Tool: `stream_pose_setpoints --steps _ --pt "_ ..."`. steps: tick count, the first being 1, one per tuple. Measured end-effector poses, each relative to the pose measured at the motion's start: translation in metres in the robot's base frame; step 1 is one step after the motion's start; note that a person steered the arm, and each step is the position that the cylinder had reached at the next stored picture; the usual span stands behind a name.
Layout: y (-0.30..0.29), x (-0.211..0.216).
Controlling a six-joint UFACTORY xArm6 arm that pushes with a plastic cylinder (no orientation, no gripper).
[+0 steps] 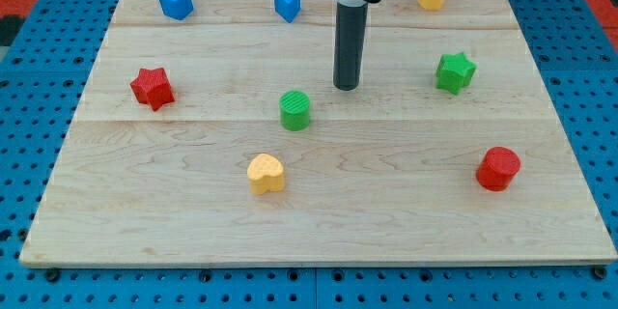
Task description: Move the green circle towards the bottom left
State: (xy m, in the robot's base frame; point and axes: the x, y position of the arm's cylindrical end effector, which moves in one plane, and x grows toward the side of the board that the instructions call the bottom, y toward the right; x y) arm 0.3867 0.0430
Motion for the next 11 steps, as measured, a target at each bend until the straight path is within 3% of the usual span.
stream_pose_setpoints --steps 1,2,3,4,5,6,7,10,11 --pt "0.000 0.000" --pt "-0.033 0.051" --pt "-0.081 0.067" --pt "-0.096 0.058" --pt "-0.051 0.029" --pt "-0.117 0.034" --pt "-0.198 0.071" --pt "-0.250 0.097" --pt "-0.253 0.056"
